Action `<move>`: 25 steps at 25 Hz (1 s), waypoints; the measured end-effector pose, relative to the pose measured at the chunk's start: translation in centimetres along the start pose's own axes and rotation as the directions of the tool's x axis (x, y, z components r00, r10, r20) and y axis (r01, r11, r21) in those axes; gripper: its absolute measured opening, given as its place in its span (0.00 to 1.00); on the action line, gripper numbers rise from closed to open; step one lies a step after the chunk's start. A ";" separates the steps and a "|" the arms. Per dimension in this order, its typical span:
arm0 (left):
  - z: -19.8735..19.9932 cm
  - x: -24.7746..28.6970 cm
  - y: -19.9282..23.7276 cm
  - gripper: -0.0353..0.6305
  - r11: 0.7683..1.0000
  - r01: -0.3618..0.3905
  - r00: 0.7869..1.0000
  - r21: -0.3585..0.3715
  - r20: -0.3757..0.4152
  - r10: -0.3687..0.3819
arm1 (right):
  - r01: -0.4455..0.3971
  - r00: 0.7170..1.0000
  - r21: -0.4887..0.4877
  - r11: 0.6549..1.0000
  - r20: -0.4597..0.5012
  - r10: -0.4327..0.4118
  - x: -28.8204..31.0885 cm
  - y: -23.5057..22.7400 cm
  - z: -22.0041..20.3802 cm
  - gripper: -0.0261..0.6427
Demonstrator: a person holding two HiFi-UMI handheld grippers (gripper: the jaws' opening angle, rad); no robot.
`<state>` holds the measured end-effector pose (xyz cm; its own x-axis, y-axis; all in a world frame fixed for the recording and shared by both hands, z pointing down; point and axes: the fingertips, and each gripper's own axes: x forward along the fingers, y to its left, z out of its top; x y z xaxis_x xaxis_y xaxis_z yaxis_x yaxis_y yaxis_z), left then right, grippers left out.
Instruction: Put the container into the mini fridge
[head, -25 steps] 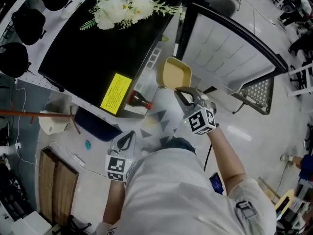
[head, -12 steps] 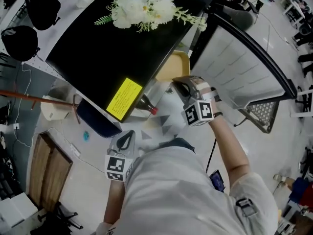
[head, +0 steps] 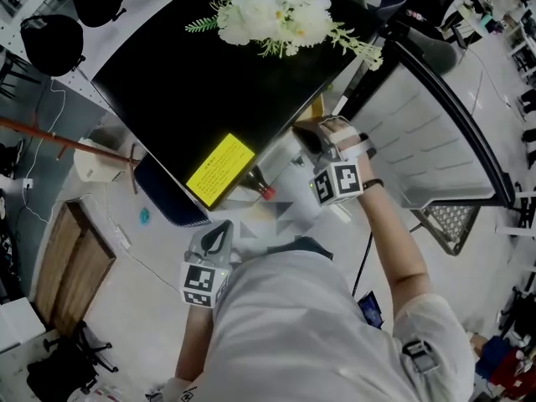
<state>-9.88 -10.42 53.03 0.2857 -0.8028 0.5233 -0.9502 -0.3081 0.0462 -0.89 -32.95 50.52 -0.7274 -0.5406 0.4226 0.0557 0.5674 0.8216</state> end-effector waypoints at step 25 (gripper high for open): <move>-0.5 0.3 -0.3 0.07 0.997 -0.071 0.997 -0.039 -0.008 0.071 | -0.011 0.997 -0.141 0.990 0.068 0.021 3.4 -1.2 1.1 0.09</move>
<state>-9.52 -10.34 53.57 0.2165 -0.8183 0.5324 -0.9723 -0.2298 0.0422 -4.14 -34.79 50.53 -0.7712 -0.4850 0.4123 0.1597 0.4796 0.8628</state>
